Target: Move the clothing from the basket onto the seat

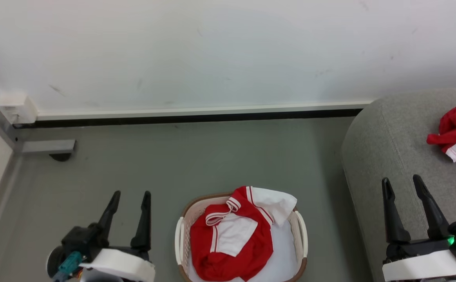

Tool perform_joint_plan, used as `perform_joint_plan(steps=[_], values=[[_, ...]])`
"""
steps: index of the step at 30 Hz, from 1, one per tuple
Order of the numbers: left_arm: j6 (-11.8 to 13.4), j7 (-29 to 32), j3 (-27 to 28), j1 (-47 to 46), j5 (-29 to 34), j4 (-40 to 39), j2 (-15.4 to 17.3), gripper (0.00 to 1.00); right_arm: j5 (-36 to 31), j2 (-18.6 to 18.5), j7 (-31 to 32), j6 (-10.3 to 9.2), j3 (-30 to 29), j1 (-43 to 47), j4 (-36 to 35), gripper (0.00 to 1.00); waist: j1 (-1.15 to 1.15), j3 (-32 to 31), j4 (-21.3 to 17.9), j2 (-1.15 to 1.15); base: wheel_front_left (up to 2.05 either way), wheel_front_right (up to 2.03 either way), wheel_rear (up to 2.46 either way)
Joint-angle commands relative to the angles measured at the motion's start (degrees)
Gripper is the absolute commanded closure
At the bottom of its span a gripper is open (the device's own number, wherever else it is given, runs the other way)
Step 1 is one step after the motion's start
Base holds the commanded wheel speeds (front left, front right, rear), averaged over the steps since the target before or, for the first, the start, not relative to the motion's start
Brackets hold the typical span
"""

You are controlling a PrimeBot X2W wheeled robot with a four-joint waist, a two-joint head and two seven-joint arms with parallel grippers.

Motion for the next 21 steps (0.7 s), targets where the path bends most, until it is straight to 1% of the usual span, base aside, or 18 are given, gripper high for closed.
perform_joint_plan(steps=[1,8,12,21], values=[[-0.2,0.0,-0.4,-1.4,0.5,0.3,0.3,0.0,-0.1,-0.4,0.0,-0.15,0.0,-1.2,-0.3,0.0,0.0,2.0,-1.0,0.0,0.0,0.0,0.0],[-0.4,0.0,-4.6,-6.7,-0.8,4.9,1.8,0.0,-0.3,0.0,0.0,-0.15,0.3,-6.2,-1.3,0.0,0.0,8.2,-5.2,0.0,0.0,0.0,0.0],[-0.3,0.0,-7.8,-10.1,-1.6,8.6,3.5,0.0,-0.5,0.7,0.0,-0.15,0.6,-8.8,-2.3,0.0,0.0,11.6,-7.7,0.0,0.0,0.0,0.0],[-0.3,4.2,-16.2,-19.2,-4.0,19.6,7.7,0.0,1.9,2.3,0.0,-0.14,1.3,-12.7,-5.1,0.0,0.0,20.0,-13.1,0.0,0.0,0.0,0.0]])
